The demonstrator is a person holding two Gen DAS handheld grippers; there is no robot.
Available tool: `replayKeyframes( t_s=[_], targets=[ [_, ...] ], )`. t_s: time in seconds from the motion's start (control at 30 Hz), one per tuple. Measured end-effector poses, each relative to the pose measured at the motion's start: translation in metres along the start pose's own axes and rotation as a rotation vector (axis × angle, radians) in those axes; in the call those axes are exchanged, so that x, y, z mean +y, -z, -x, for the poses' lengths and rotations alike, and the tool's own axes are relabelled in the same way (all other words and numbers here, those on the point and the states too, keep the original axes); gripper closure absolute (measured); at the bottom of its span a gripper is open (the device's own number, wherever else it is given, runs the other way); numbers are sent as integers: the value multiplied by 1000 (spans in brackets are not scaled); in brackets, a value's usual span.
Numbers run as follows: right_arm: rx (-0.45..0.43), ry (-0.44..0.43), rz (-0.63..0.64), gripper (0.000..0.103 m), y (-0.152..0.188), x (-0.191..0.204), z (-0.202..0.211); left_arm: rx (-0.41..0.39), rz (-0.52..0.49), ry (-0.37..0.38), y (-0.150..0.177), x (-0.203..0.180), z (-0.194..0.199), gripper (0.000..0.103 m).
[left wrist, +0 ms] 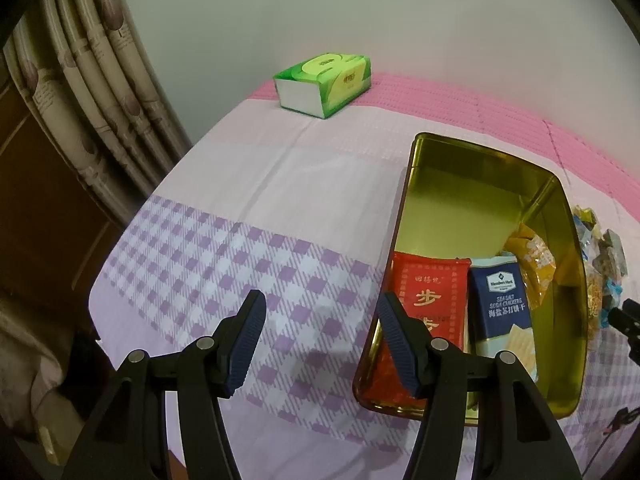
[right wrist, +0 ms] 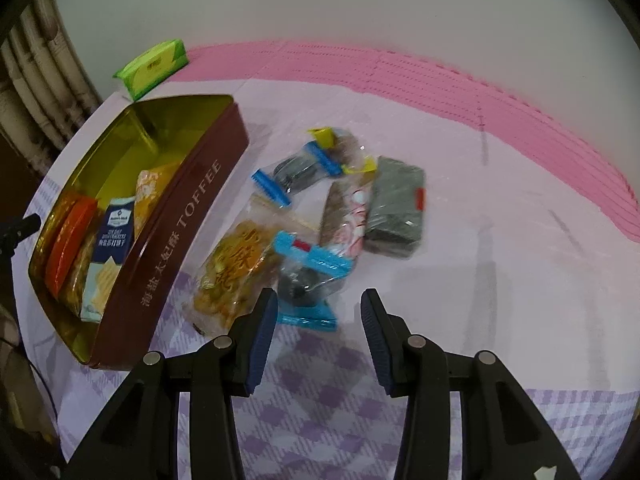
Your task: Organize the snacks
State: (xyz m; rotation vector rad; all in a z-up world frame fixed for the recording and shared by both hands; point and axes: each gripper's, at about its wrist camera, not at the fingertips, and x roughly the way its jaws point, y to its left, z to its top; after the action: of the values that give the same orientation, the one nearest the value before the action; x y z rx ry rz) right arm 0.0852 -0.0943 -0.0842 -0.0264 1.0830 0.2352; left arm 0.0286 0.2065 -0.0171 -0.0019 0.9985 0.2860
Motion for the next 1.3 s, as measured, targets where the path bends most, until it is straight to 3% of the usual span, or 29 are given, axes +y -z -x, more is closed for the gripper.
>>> replayKeyframes(
  t_s=[0.2,0.37,0.5,0.67,1.03,1.3],
  targets=[
    [-5,-4,-21,62,-4,0,-12,-11,-6,3,0,-4,3,43],
    [-10,-12,-28,76,-3,0,-20,-27,-35,8,-1,-16,12,43],
    [-31,-9,-27,78,3,-6,-16,-34,-66,51,-2,-33,22,43],
    [-51,18,-71,78,14,-32,-8,-39,-129,122,-2,-69,33,43],
    [-103,167,-183,78,34,-107,3,-15,-288,345,-1,-169,50,43],
    [-171,186,-218,78,41,-127,2,43,-359,374,1,-221,36,43]
  ],
)
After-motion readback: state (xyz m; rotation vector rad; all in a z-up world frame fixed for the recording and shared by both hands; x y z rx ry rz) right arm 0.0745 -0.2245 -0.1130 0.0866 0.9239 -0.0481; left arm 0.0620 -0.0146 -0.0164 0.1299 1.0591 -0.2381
